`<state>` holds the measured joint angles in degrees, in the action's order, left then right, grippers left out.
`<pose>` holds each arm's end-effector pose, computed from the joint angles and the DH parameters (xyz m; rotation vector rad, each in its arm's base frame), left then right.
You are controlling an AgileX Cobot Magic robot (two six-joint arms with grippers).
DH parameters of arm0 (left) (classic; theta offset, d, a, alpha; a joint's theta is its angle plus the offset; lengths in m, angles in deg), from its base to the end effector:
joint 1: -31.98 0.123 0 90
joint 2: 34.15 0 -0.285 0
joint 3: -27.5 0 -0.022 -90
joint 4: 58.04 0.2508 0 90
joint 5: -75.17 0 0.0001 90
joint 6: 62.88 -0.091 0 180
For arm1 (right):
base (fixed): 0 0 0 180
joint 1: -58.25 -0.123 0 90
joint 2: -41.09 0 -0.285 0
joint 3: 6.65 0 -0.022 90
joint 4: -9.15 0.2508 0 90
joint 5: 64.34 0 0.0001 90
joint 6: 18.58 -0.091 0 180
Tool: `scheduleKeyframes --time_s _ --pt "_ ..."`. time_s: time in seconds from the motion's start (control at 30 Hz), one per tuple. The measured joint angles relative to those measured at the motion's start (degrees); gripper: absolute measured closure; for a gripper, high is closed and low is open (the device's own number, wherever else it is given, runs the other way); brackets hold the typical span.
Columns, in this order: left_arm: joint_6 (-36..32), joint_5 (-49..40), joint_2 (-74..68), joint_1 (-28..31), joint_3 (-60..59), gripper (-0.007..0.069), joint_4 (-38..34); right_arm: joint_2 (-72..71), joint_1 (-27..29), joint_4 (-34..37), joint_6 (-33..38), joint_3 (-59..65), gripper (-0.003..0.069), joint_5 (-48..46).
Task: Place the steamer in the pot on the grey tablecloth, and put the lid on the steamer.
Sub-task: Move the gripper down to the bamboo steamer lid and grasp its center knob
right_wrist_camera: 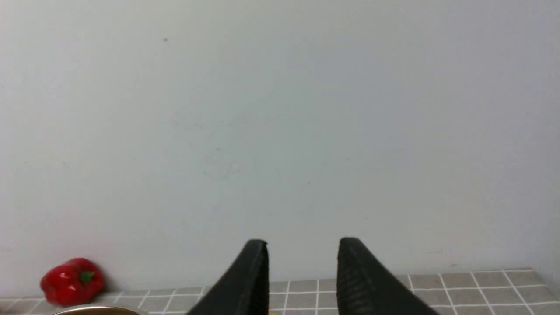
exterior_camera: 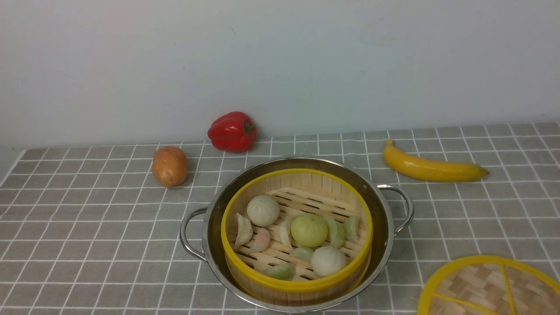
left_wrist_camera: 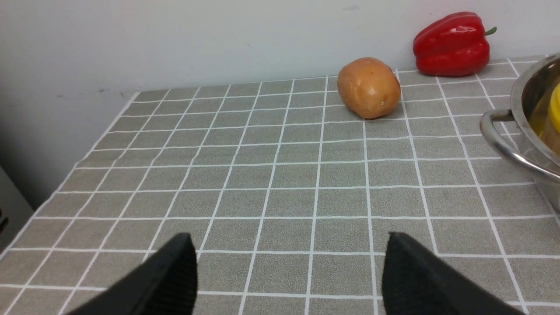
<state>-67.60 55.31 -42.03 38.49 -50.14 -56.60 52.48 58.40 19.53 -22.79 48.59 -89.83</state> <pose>0.0533 0.0069 0.1794 -0.0130 1.8421 0.1617 0.0328 0.0070 0.2961 0.1321 1.6013 0.2442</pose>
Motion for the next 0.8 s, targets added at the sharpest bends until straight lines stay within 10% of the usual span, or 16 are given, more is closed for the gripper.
scheduleKeyframes --time_s 0.33,0.8 --pt "0.00 0.00 0.00 0.00 0.00 0.0099 0.00 7.99 0.00 11.99 0.11 -9.97 0.0416 -8.96" --pt "0.00 0.02 0.00 0.00 0.00 0.0099 0.06 32.23 -0.15 9.19 21.17 -18.65 0.0416 -44.48"
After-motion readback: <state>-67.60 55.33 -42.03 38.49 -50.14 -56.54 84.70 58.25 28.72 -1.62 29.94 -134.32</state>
